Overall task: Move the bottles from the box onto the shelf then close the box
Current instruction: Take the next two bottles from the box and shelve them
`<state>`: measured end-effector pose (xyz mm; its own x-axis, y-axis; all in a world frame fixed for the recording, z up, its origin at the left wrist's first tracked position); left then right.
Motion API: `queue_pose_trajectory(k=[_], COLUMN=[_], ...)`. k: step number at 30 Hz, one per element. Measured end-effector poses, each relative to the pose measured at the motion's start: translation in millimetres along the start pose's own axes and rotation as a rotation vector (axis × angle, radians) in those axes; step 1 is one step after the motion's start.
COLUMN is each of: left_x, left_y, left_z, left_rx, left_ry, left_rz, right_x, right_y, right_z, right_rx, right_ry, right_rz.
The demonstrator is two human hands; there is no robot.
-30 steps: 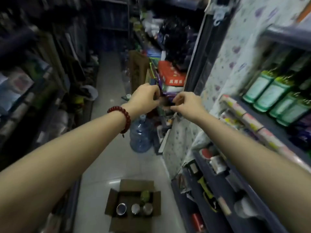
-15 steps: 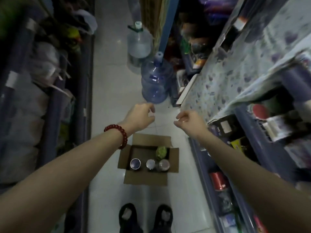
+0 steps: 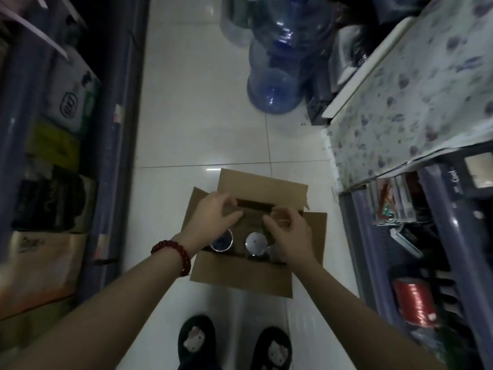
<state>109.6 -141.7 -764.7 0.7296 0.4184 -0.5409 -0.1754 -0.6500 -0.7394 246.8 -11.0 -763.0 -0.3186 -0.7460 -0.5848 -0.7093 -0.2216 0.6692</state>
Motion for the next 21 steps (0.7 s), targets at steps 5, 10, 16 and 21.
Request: queue_pose_trajectory(k=[5, 10, 16, 21], left_x=[26, 53, 86, 101], left_y=[65, 106, 139, 148], left_z=[-2, -7, -4, 8], left_rx=[-0.066, -0.041, -0.019, -0.032], left_ry=[-0.034, -0.083, -0.118, -0.109], left_rz=[-0.013, -0.088, -0.226, -0.245], right_x=[61, 97, 119, 124], right_y=[-40, -72, -96, -95], right_z=[1, 4, 17, 36], right_rx=[-0.012, -0.008, -0.054, -0.183], right_ry=[0.009, -0.066, -0.122, -0.196], right_rz=[0.063, 0.091, 0.117, -0.056])
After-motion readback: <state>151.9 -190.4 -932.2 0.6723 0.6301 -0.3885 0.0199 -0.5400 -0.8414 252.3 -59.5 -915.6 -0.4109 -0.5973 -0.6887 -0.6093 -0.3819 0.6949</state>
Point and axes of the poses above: each hand's wrist, its own z-axis towards the middle knuckle, its own x-axis out of the palm, y = z × x, the point moved 8 cm from there along z, towards the middle knuckle, and after that the axes turned 12 degrees about -z, right-handed, at the moved point
